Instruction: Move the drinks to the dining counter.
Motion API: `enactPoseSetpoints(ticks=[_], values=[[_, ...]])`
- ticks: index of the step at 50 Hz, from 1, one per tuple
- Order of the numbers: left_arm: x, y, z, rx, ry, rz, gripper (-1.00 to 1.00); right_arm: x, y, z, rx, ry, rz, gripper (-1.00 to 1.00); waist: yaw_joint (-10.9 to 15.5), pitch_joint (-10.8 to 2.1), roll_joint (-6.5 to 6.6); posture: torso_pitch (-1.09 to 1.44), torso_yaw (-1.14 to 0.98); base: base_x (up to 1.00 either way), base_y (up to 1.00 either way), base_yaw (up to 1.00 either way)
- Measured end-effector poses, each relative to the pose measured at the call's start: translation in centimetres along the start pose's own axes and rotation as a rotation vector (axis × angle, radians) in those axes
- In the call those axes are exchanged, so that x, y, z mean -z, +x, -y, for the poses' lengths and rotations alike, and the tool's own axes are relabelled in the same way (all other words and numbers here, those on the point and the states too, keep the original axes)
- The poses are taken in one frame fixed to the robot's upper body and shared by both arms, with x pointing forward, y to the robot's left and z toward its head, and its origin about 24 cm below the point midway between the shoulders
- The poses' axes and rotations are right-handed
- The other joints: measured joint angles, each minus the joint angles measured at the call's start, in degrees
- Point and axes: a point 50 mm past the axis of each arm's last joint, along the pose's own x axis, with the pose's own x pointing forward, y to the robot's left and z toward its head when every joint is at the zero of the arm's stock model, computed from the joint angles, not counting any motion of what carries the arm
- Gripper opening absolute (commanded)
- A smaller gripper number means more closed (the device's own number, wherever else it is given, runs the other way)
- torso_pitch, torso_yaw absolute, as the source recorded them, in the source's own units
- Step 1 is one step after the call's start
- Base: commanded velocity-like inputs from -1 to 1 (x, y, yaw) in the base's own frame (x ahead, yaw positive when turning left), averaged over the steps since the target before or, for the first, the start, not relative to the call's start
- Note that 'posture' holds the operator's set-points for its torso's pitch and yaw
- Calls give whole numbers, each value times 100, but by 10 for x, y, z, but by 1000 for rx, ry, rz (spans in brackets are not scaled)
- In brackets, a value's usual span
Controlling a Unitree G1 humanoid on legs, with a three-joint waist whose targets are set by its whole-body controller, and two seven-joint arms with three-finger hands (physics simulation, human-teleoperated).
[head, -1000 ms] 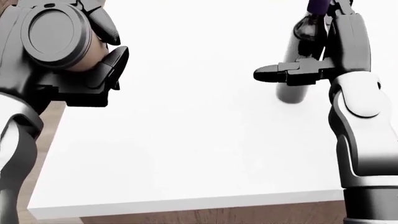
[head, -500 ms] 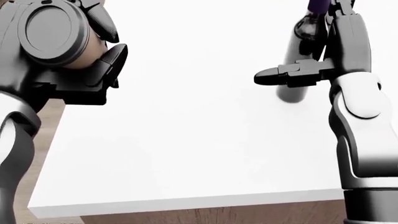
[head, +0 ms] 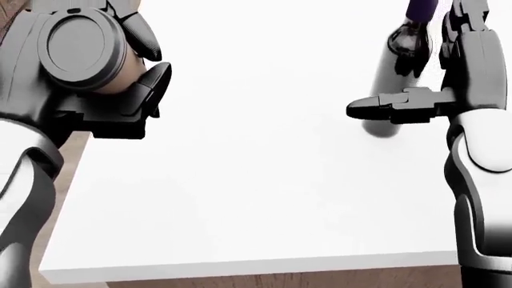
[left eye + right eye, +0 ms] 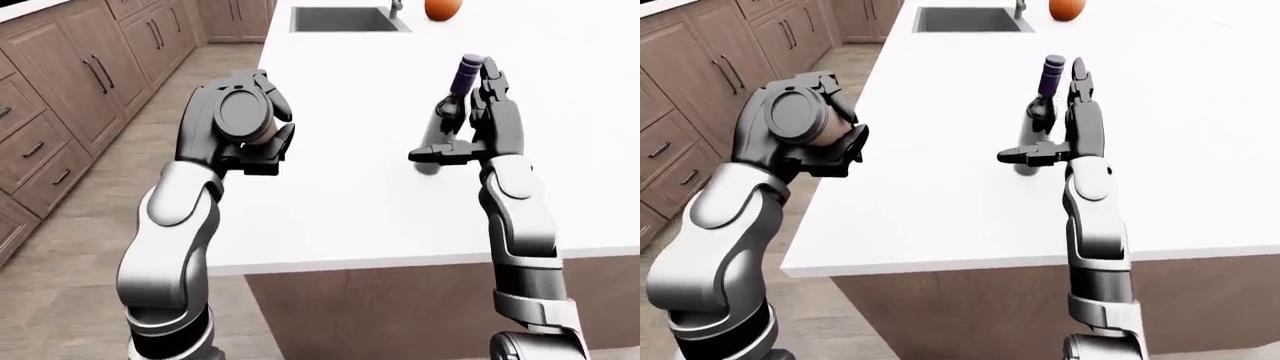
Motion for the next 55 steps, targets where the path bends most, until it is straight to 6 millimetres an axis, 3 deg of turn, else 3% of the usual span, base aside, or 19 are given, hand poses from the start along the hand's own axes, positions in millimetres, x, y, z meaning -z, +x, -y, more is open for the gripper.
enactPoseSetpoints(ticks=[9, 16, 27, 45, 55], values=[[-3, -1, -5, -12, 2, 10, -86, -6, -17, 18, 51, -15, 5, 100, 26, 4, -7, 0, 0, 0, 0, 0], [9, 6, 13, 34, -6, -22, -86, -34, -37, 22, 52, -27, 71, 100, 21, 3, -35, 0, 0, 0, 0, 0], [31, 13, 25, 43, -25, -74, -87, -70, -64, 27, 74, -67, 136, 100, 44, 0, -81, 0, 0, 0, 0, 0], [43, 40, 59, 109, -34, -132, -85, -67, -78, 30, 105, -86, 109, 100, 28, -5, -82, 0, 0, 0, 0, 0], [63, 59, 68, 107, -29, -210, -86, -69, -81, 32, 117, -90, 115, 100, 19, -23, -107, 0, 0, 0, 0, 0]])
